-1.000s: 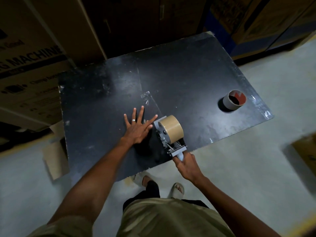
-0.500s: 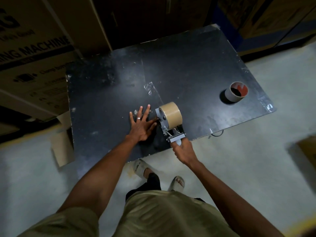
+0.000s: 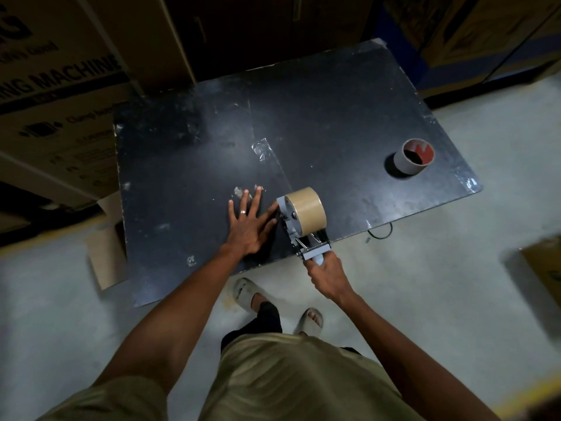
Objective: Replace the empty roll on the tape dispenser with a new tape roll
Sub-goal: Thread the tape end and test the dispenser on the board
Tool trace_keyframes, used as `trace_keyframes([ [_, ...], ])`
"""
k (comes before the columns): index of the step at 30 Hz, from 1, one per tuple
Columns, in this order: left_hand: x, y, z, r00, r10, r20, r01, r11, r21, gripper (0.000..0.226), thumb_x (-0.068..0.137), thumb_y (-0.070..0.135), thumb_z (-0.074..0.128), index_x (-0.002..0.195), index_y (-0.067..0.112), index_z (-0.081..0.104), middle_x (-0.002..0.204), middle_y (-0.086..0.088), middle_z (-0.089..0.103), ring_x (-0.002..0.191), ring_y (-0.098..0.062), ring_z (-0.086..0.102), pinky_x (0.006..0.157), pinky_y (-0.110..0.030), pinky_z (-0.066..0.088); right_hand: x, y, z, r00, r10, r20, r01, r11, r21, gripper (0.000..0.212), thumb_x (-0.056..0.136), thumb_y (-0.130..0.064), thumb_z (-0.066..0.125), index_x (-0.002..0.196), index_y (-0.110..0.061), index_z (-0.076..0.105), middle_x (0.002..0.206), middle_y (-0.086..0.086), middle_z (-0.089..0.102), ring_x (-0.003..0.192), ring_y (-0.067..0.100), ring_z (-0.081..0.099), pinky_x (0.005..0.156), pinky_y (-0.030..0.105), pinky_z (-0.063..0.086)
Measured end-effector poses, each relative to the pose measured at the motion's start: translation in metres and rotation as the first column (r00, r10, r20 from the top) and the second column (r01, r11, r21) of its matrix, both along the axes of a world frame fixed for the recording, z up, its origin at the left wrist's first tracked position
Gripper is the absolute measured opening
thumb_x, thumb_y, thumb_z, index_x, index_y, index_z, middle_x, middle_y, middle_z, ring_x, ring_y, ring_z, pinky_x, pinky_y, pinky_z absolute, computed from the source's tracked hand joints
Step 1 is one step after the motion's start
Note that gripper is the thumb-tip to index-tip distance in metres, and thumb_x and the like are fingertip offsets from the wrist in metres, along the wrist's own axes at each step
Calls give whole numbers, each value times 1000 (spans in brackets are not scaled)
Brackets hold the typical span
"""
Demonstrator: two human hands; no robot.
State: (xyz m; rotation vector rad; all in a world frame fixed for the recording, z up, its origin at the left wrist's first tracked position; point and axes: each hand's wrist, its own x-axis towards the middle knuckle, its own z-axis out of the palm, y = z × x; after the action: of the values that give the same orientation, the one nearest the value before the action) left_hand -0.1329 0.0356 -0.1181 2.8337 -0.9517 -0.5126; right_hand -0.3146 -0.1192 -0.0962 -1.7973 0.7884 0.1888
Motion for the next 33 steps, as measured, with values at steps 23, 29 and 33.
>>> trace_keyframes([
  [23, -28, 2, -3, 989, -140, 45, 144, 985, -99, 61, 96, 63, 7, 132, 44, 52, 166, 14, -8, 152, -30, -15, 111, -71, -13, -30, 2, 20, 999, 33, -37, -33, 999, 8, 22, 86, -20, 63, 65, -21, 54, 59, -5, 59, 54, 14, 54, 57, 30, 44],
  [29, -27, 0, -4, 992, -120, 37, 122, 990, -69, 46, 101, 59, 16, 143, 51, 33, 166, 15, -8, 152, -30, -13, 111, -73, -10, -50, 3, 28, 998, 32, -60, -31, 999, 17, 27, 89, -14, 64, 65, -22, 54, 59, -5, 57, 50, 9, 51, 52, 25, 41],
  [33, -30, -2, -6, 994, -109, 30, 110, 993, -44, 49, 103, 56, 20, 149, 59, 4, 165, 16, -12, 152, -31, -15, 111, -72, -11, -78, 2, 29, 994, 61, -91, -59, 998, 18, 26, 91, -14, 64, 68, -22, 54, 60, -6, 58, 50, 7, 52, 48, 21, 41],
])
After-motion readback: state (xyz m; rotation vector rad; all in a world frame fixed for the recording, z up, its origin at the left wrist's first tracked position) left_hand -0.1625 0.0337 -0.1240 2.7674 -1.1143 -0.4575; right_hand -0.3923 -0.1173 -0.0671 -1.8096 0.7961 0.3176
